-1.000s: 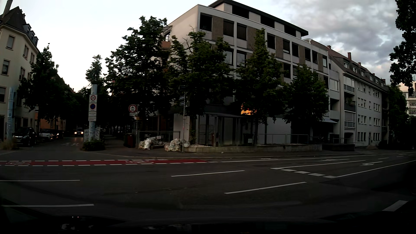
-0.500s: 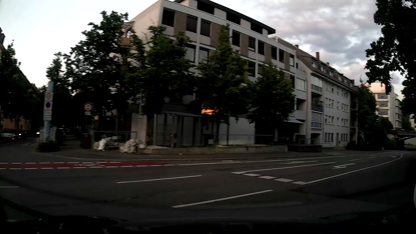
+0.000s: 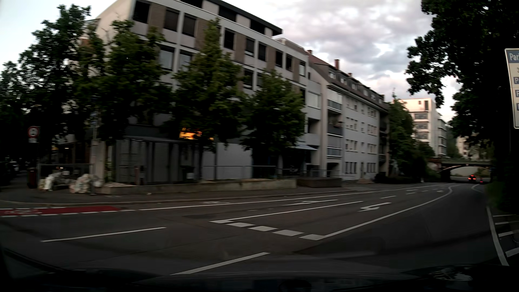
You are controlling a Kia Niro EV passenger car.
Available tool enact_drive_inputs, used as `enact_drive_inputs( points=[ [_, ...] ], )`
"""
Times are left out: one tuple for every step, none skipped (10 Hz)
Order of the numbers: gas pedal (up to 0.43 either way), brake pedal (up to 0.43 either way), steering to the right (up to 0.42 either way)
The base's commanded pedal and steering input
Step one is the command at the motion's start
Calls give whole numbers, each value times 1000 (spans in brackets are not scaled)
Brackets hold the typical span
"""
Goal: Follow the waypoints while adhering to traffic rules and regulations
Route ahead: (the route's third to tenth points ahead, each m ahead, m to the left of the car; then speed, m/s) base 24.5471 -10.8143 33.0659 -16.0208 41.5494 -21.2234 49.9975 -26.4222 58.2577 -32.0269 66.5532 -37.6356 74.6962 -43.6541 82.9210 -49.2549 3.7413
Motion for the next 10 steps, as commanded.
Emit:
enact_drive_inputs(
  points=[
    [248, 0, 477],
    [240, 0, 463],
    [240, 0, 447],
    [240, 0, 429],
    [240, 0, 404],
    [228, 0, 385],
    [228, 0, 368],
    [228, 0, 341],
    [228, 0, 309],
    [228, 0, 288]
  ],
)
